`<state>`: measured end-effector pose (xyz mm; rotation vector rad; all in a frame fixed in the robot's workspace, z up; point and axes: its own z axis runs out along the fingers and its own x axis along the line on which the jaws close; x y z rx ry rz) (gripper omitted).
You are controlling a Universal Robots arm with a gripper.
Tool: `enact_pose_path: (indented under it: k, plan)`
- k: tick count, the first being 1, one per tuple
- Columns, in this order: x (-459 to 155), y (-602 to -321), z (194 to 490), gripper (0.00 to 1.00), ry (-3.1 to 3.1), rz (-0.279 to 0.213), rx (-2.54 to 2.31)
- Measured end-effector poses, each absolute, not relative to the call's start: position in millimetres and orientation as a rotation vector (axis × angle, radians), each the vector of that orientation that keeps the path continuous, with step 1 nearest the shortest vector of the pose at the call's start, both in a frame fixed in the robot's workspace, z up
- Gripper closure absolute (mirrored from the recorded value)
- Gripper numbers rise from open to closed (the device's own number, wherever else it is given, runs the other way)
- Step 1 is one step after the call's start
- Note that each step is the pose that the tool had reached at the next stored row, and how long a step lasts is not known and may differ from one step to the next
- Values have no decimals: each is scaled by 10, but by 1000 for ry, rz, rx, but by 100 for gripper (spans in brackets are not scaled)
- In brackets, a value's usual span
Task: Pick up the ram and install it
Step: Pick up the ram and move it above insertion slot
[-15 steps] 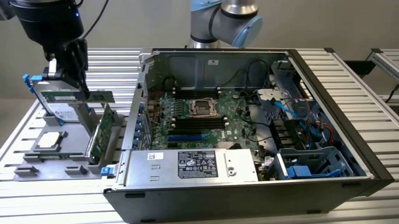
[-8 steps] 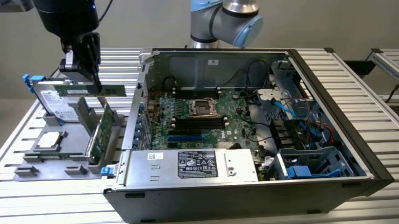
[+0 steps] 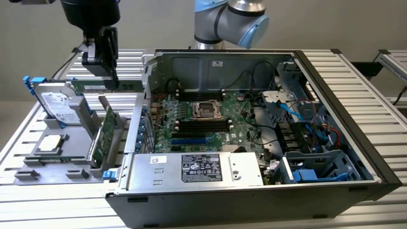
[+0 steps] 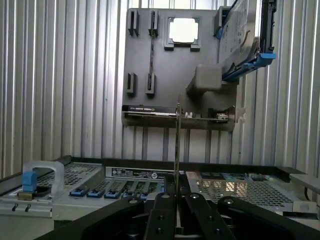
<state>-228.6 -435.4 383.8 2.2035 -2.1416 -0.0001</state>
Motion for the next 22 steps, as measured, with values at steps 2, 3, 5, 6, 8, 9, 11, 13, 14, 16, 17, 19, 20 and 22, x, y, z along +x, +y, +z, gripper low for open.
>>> enact_pose_path:
  k: [2,3,5,6,8,9,11,13,14,16,17,19,20,22]
  plan:
    - [-2210,-4331,3853,86,-2141,0,2203]
    - [-2172,-4320,3860,86,-2141,0,2203]
    - [-2091,-4297,3874,86,-2141,0,2203]
    - [-2051,-4286,3880,86,-2141,1,2203]
    - [-1971,-4266,3891,86,-2141,1,2203]
    - [-1932,-4256,3896,86,-2141,1,2203]
    - [-1849,-4235,3906,86,-2141,1,2203]
    - [-1764,-4214,3916,86,-2141,2,2202]
    - [-1722,-4204,3921,86,-2140,2,2202]
    - [-1637,-4184,3929,86,-2140,3,2202]
    - [-1595,-4175,3933,86,-2140,3,2202]
    - [-1510,-4155,3941,86,-2140,4,2201]
    - [-1468,-4146,3945,86,-2139,5,2201]
    - [-1382,-4128,3952,86,-2139,5,2201]
